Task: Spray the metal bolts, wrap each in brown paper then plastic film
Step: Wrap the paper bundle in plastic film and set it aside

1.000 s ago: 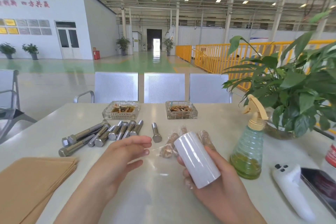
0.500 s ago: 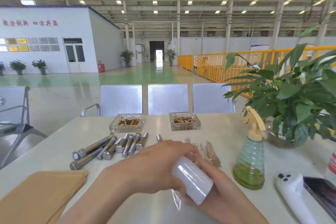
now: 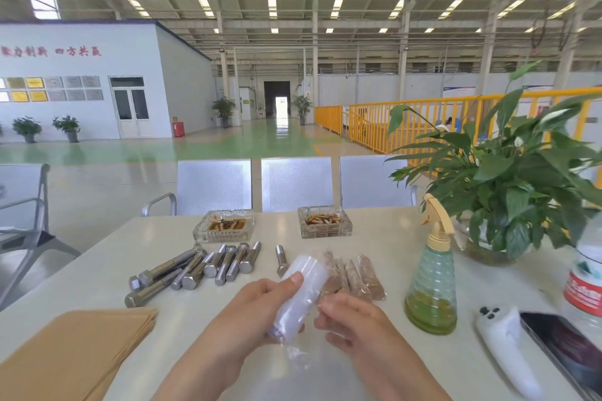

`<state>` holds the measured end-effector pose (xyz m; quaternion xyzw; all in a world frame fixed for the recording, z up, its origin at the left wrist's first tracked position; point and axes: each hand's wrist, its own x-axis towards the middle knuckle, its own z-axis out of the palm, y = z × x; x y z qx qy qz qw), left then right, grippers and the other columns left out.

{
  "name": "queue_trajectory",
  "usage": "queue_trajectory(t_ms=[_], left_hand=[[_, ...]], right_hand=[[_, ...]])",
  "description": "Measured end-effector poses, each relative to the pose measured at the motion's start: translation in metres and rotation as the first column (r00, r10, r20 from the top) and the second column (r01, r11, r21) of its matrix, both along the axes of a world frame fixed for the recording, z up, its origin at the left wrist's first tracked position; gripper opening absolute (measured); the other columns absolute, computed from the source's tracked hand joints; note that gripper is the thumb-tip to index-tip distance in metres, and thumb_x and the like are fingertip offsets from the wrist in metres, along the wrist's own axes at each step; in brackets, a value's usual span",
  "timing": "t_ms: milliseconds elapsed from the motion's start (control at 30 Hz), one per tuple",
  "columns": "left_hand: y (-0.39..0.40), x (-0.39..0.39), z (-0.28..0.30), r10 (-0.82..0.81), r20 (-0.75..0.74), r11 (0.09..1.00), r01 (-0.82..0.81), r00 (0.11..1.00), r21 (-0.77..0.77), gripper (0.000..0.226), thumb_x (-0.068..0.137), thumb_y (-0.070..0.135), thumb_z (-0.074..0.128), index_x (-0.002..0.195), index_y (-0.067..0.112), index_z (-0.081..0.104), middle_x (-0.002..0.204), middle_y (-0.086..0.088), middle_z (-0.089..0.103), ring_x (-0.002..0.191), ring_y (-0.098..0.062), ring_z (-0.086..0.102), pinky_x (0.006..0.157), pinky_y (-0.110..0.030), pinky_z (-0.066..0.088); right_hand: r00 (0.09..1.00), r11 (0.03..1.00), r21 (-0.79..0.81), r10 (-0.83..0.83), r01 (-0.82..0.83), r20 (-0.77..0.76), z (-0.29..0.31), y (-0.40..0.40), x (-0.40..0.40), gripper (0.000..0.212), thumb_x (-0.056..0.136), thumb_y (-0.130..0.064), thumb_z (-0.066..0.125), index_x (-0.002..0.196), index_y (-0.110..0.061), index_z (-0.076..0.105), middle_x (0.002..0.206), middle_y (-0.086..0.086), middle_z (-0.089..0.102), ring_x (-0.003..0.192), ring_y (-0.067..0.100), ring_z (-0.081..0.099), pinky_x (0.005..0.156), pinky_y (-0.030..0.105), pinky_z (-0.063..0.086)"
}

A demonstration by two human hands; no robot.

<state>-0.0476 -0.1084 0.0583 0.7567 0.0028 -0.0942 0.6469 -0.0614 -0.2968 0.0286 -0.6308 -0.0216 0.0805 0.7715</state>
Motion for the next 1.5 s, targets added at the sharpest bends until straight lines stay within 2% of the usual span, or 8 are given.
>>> queue_trajectory(t_ms=[133,367,600,767,967,1200,1367,1500], left_hand=[[0.004,-0.004,-0.012,-0.019,-0.130,0.976,-0.011,0.991,-0.219,0.066,0.075,0.059,0.077,0.112,0.005,0.077,0.109,-0.017,0.076,0.100,-0.035,0.072,0.101,-0.046,0.054],[0.019,-0.007,-0.029,0.056,-0.207,0.915,-0.134,0.977,-0.381,0.061,0.060,0.039,0.090,0.107,0.002,0.079,0.099,-0.022,0.074,0.077,-0.034,0.072,0.084,-0.044,0.055],[0.047,-0.009,-0.037,0.006,-0.337,0.762,-0.222,0.942,-0.608,0.055,0.081,0.031,0.065,0.112,-0.014,0.067,0.088,-0.029,0.066,0.060,-0.034,0.065,0.054,-0.038,0.057],[0.062,-0.013,-0.047,-0.090,-0.396,0.684,-0.233,0.914,-0.692,0.062,0.077,0.044,0.071,0.099,-0.014,0.073,0.089,-0.026,0.064,0.065,-0.034,0.064,0.068,-0.044,0.056],[0.072,-0.014,-0.042,-0.081,-0.315,0.736,-0.156,0.946,-0.658,0.061,0.072,0.031,0.085,0.117,-0.008,0.072,0.108,-0.024,0.070,0.072,-0.034,0.069,0.064,-0.043,0.061],[0.086,-0.004,-0.033,0.010,-0.357,0.709,-0.258,0.934,-0.656,0.060,0.086,0.034,0.060,0.127,-0.010,0.058,0.116,-0.035,0.068,0.086,-0.038,0.068,0.072,-0.042,0.060],[0.090,-0.008,-0.038,0.059,-0.318,0.816,-0.229,0.946,-0.530,0.075,0.060,0.041,0.096,0.116,0.000,0.068,0.093,-0.019,0.064,0.066,-0.032,0.064,0.062,-0.042,0.059],[0.098,-0.012,-0.035,0.091,-0.358,0.751,-0.300,0.929,-0.588,0.055,0.086,0.032,0.072,0.122,-0.008,0.061,0.107,-0.033,0.070,0.075,-0.040,0.072,0.065,-0.047,0.063]], right_hand=[[0.996,0.973,0.231,-0.005,0.027,-0.092,-0.001,0.005,-0.003,0.011,0.066,-0.023,0.078,0.072,-0.015,0.074,0.068,0.005,0.060,0.082,0.025,0.067,0.083,0.035,0.046],[0.936,0.899,0.363,-0.123,0.246,-0.330,-0.006,0.012,-0.008,0.020,0.092,-0.005,0.060,0.073,-0.005,0.058,0.066,0.012,0.054,0.054,0.032,0.064,0.062,0.043,0.053],[0.899,0.921,0.076,-0.353,0.383,-0.260,-0.017,0.002,-0.002,0.015,0.099,-0.005,0.050,0.086,-0.010,0.057,0.056,0.003,0.046,0.037,0.015,0.034,0.038,0.018,0.027],[0.909,0.911,-0.150,-0.402,0.384,-0.108,-0.022,0.001,0.002,0.017,0.103,-0.012,0.049,0.092,-0.009,0.061,0.051,-0.003,0.039,0.037,0.010,0.022,0.042,0.014,0.016],[0.918,0.940,-0.041,-0.339,0.338,-0.205,-0.005,-0.015,0.012,0.012,0.100,-0.010,0.052,0.093,-0.012,0.061,0.051,-0.005,0.035,0.038,0.007,0.019,0.039,0.010,0.011],[0.925,0.945,-0.108,-0.324,0.308,-0.199,-0.004,-0.037,0.025,0.012,0.102,-0.011,0.051,0.093,-0.009,0.059,0.054,-0.005,0.030,0.037,0.005,0.018,0.037,0.010,0.011],[0.917,0.952,-0.030,-0.301,0.304,-0.261,-0.005,-0.042,0.026,0.018,0.103,-0.013,0.048,0.099,-0.006,0.064,0.054,-0.005,0.033,0.034,0.004,0.017,0.034,0.010,0.010],[0.888,0.909,-0.092,-0.416,0.406,-0.197,-0.005,-0.048,0.023,0.021,0.100,-0.008,0.053,0.088,-0.004,0.069,0.051,-0.006,0.032,0.033,0.005,0.019,0.035,0.011,0.011]])
